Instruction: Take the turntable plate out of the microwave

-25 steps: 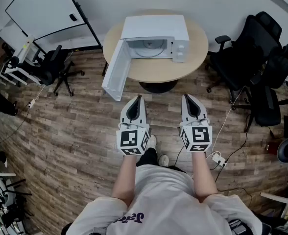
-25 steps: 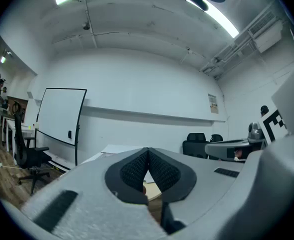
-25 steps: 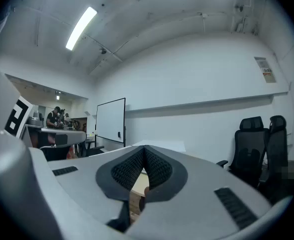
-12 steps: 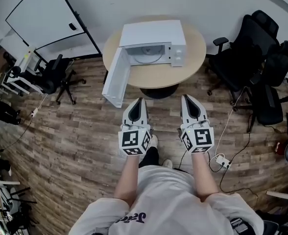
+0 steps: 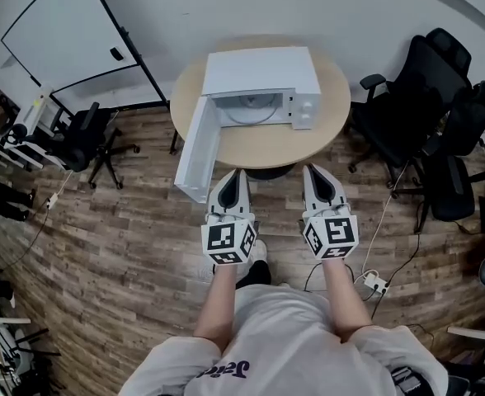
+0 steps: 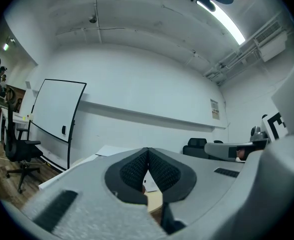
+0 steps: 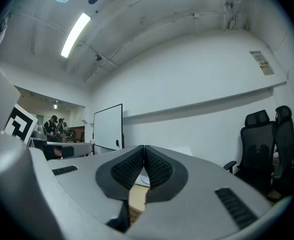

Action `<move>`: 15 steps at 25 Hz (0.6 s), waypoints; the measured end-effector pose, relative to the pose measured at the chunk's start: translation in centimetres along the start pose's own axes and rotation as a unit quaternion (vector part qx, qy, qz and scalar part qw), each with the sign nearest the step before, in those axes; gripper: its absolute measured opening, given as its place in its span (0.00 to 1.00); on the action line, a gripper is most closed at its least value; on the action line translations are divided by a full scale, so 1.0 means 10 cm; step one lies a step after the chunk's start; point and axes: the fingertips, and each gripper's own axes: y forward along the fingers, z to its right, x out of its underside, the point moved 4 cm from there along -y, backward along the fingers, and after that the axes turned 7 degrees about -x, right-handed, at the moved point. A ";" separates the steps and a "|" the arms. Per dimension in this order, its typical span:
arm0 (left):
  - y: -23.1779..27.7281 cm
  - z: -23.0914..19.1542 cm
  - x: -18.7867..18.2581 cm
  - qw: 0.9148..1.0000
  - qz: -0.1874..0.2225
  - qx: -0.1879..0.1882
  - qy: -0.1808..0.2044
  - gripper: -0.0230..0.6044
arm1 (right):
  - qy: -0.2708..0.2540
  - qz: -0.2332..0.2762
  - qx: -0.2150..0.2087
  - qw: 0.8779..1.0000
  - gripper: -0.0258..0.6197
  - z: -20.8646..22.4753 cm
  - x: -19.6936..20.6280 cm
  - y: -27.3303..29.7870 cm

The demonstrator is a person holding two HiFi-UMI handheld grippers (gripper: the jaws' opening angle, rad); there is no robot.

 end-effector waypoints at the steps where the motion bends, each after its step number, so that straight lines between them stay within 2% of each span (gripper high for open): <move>1: 0.09 -0.05 -0.02 1.000 0.001 0.001 -0.001 0.06 | -0.002 -0.003 0.001 1.000 0.07 0.03 0.00 0.10; 7: 0.59 -0.30 -0.09 1.000 0.013 0.024 -0.007 0.06 | -0.019 -0.025 -0.011 0.999 0.07 0.04 0.02 0.69; 15: 1.20 -0.54 -0.06 0.999 0.005 0.048 -0.007 0.06 | -0.030 -0.035 -0.006 0.999 0.07 0.10 0.05 1.34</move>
